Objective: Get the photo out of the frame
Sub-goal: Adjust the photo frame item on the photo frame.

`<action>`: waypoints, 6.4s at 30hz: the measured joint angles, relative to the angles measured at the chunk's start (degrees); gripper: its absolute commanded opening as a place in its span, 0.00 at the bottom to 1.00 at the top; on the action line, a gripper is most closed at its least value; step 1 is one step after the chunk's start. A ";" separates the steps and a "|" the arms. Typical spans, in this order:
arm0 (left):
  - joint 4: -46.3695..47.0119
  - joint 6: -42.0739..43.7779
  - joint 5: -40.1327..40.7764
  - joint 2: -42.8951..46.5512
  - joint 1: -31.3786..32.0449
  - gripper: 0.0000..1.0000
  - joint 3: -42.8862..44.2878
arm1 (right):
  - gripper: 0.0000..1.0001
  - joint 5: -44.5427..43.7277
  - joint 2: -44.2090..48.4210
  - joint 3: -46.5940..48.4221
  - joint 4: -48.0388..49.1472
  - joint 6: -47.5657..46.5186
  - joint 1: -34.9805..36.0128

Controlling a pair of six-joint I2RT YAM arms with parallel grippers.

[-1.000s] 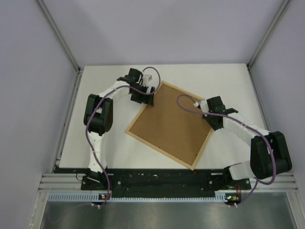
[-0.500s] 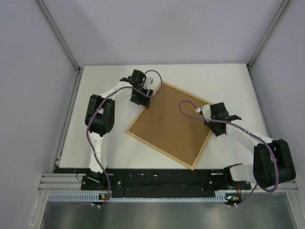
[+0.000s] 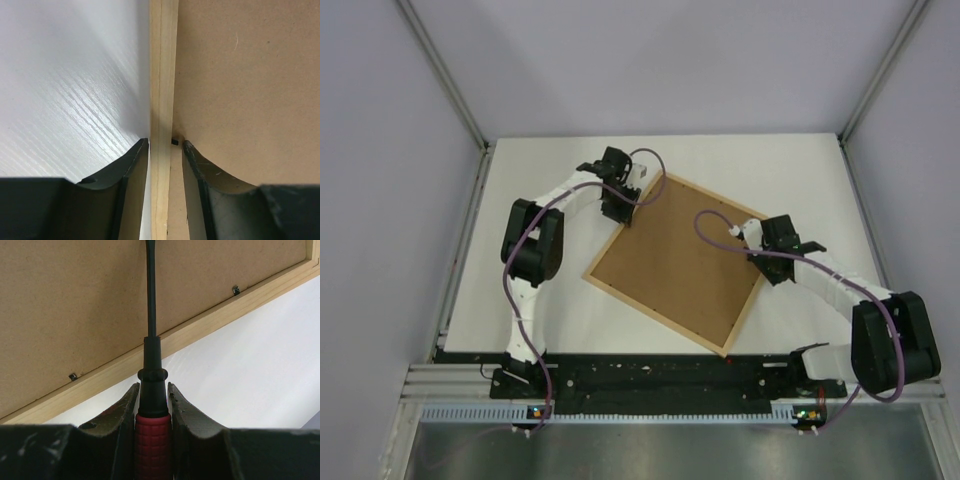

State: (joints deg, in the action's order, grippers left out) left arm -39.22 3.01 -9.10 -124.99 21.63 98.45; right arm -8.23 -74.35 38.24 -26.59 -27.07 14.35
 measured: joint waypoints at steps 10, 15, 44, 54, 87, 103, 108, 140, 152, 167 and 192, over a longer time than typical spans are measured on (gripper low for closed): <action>-1.09 0.70 1.11 0.00 0.28 0.24 0.61 | 0.00 0.15 -1.70 0.00 1.73 -0.37 -0.02; -1.57 0.83 1.25 0.00 0.28 0.16 0.76 | 0.00 0.20 -2.45 0.00 1.97 -0.35 -0.02; 5.53 -12.59 -15.74 0.74 -7.78 0.39 -4.09 | 0.00 -0.24 -6.45 1.44 3.91 -1.22 -0.26; 5.79 -11.80 -13.66 0.74 -7.08 0.56 -3.30 | 0.00 0.00 -10.95 5.46 4.63 -1.20 -0.24; 4.42 -5.64 -4.63 0.74 -4.33 0.36 -1.14 | 0.00 -0.17 -11.34 5.79 5.22 -1.20 0.22; 3.69 -1.95 -0.20 0.74 -2.51 0.24 -1.11 | 0.00 -0.17 -11.32 5.77 5.22 -1.20 0.24; 3.67 -1.79 0.00 0.74 -2.49 0.00 -1.09 | 0.00 -0.17 -11.32 5.77 5.22 -1.20 0.24; 11.80 -13.97 -22.40 2.05 -12.17 0.43 -7.39 | 0.00 1.20 -11.17 6.47 5.51 -1.40 0.24; 10.51 -13.57 -22.51 -1.49 -9.77 0.48 5.81 | 0.00 2.95 -14.91 25.73 3.67 -0.81 5.64; 8.33 -11.58 -19.06 -6.95 -9.66 0.45 6.56 | 0.00 2.38 -43.76 57.59 -7.37 -2.82 15.54; 8.66 -13.03 -19.65 -4.15 -10.40 0.47 1.70 | 0.00 3.45 -62.45 82.79 -27.74 -6.43 20.00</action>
State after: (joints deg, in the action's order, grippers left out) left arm -30.57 -10.02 -28.75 -129.14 11.22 100.16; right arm -4.78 -136.79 121.03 -54.33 -33.50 34.35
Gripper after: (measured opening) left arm 0.284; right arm 0.249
